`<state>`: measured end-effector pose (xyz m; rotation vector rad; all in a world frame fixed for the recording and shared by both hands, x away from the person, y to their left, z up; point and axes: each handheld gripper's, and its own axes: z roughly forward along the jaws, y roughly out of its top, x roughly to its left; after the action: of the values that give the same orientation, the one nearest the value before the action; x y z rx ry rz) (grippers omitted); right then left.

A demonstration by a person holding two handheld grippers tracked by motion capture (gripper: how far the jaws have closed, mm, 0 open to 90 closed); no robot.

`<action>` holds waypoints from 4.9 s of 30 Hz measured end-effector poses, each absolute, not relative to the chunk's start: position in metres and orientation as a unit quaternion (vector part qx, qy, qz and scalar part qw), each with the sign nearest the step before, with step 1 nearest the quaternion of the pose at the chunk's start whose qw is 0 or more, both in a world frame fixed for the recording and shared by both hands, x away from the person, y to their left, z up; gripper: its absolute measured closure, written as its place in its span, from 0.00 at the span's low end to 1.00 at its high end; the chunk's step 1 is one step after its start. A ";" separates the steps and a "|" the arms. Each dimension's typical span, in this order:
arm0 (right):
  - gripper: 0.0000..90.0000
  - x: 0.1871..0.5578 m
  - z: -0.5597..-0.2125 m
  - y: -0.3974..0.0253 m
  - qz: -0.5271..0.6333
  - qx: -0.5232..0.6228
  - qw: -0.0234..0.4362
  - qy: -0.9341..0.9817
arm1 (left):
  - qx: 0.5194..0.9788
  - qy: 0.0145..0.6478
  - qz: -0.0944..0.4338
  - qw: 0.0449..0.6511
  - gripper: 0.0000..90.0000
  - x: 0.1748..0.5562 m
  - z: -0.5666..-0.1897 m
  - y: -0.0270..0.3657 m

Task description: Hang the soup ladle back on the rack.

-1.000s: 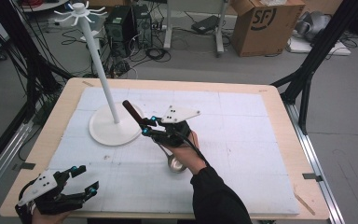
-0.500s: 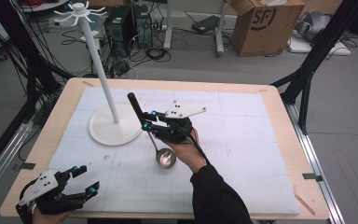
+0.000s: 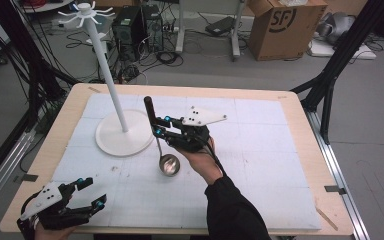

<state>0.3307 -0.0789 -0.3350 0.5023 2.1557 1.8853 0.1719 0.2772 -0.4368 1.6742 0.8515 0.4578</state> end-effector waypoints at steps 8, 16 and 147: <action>0.82 0.330 -0.335 -0.081 0.646 0.175 0.118 0.733 | 0.712 0.363 0.194 0.569 0.28 0.172 -0.437 0.277; 0.82 0.330 -0.334 -0.084 0.653 0.176 0.119 0.727 | 0.712 0.363 0.194 0.568 0.28 0.172 -0.437 0.276; 0.82 0.471 -0.214 -0.007 0.695 0.155 0.058 0.700 | 0.698 0.391 0.210 0.562 0.30 0.169 -0.441 0.301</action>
<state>0.4711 -0.0072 -0.2137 0.4686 2.1215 2.1056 0.1686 0.3011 -0.4414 1.6429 0.9210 0.4946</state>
